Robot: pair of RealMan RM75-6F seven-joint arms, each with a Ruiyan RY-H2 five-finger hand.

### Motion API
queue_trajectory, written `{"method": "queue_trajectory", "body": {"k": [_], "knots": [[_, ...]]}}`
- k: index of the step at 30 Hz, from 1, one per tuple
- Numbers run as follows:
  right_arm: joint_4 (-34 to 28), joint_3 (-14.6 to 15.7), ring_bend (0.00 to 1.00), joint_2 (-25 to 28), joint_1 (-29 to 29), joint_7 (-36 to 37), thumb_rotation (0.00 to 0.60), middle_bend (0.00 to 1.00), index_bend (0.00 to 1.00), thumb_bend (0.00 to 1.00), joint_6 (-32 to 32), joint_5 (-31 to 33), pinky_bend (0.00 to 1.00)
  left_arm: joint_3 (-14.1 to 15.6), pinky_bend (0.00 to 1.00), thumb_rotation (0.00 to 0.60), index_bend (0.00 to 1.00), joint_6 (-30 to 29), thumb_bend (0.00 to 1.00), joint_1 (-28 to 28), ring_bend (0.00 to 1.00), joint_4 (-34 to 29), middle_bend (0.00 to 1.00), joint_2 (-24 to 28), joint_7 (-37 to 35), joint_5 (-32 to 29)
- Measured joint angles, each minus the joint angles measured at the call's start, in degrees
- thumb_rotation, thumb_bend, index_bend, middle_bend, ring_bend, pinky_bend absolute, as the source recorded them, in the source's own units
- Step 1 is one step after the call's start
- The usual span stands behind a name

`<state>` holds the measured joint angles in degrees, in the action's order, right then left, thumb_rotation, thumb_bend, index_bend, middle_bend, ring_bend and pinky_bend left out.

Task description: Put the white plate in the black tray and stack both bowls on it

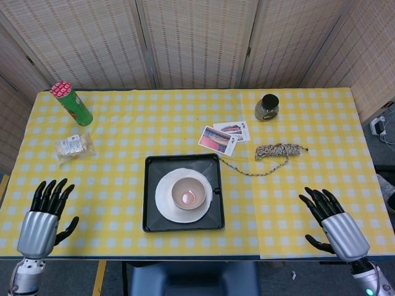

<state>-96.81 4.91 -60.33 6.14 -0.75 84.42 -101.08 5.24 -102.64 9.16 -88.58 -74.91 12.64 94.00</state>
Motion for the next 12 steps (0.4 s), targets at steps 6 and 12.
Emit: {"method": "queue_trajectory", "body": {"k": [6,12], "knots": [[-0.28,-0.31,0.0,-1.16,0.44,-2.99,0.6,0.0,0.0,0.25,-2.49,1.05,0.0,2.55,0.0,0.6,0.04,-3.76,0.23,-7.27,0.0,5.77,0.0,3.49,-8.87,-0.45],[-0.37,-0.07,0.0,-1.03,0.58,-2.67,0.6,0.0,0.0,0.25,-2.57,0.84,0.0,3.32,0.0,0.6,0.03,-1.68,0.22,-8.28,0.0,1.86,0.0,7.09,-9.55,-0.8]]}}
